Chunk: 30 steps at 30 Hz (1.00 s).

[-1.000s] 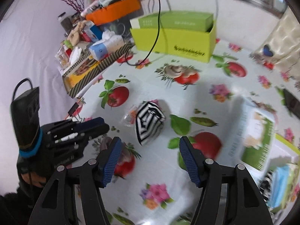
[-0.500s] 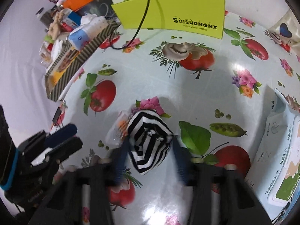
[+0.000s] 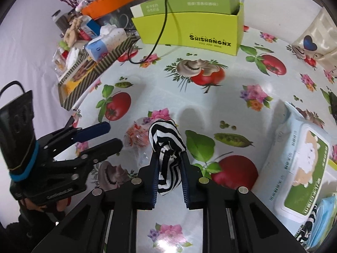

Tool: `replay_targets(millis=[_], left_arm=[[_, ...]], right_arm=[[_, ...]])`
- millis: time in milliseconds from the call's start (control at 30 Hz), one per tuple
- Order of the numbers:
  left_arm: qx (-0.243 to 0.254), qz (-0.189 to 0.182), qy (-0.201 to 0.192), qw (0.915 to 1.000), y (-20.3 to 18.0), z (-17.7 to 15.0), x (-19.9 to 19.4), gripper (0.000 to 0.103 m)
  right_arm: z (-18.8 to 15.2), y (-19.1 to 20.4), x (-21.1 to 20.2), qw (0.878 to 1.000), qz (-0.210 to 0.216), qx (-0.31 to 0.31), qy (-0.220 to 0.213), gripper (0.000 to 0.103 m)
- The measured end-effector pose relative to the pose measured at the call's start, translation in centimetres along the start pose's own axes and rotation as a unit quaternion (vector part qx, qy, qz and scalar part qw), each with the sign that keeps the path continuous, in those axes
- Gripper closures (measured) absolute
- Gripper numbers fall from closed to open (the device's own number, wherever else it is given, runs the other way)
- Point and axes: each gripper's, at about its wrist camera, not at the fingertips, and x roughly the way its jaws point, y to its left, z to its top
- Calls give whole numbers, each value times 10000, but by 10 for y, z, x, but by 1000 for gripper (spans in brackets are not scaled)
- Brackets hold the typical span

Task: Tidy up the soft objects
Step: 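Grasp the striped sock with right tool while left grasps the clear bag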

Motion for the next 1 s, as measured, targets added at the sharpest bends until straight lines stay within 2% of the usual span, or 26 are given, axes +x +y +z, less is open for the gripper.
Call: replay_targets(millis=[100, 300, 400, 500, 600, 833, 1000], left_arm=[[180, 44, 121, 9998, -6, 0, 11, 53], [134, 169, 376, 9991, -8, -4, 31, 53], [148, 231, 300, 9992, -9, -7, 32, 53], [184, 246, 267, 9992, -12, -8, 32, 82], [194, 256, 217, 9992, -13, -8, 30, 91], [207, 189, -124, 9995, -23, -14, -2, 94], [206, 43, -311, 9993, -38, -28, -31, 94]], right_arm=[[-2, -5, -3, 10000, 6, 46, -25, 85], [-6, -9, -3, 10000, 39, 51, -25, 85], [-8, -7, -4, 10000, 56, 29, -26, 85], [-11, -4, -5, 10000, 78, 14, -41, 85], [-14, -1, -9, 9999, 111, 4, -80, 85], [-28, 7, -31, 9994, 159, -75, -283, 85], [-50, 18, -52, 9983, 237, -174, -495, 85]])
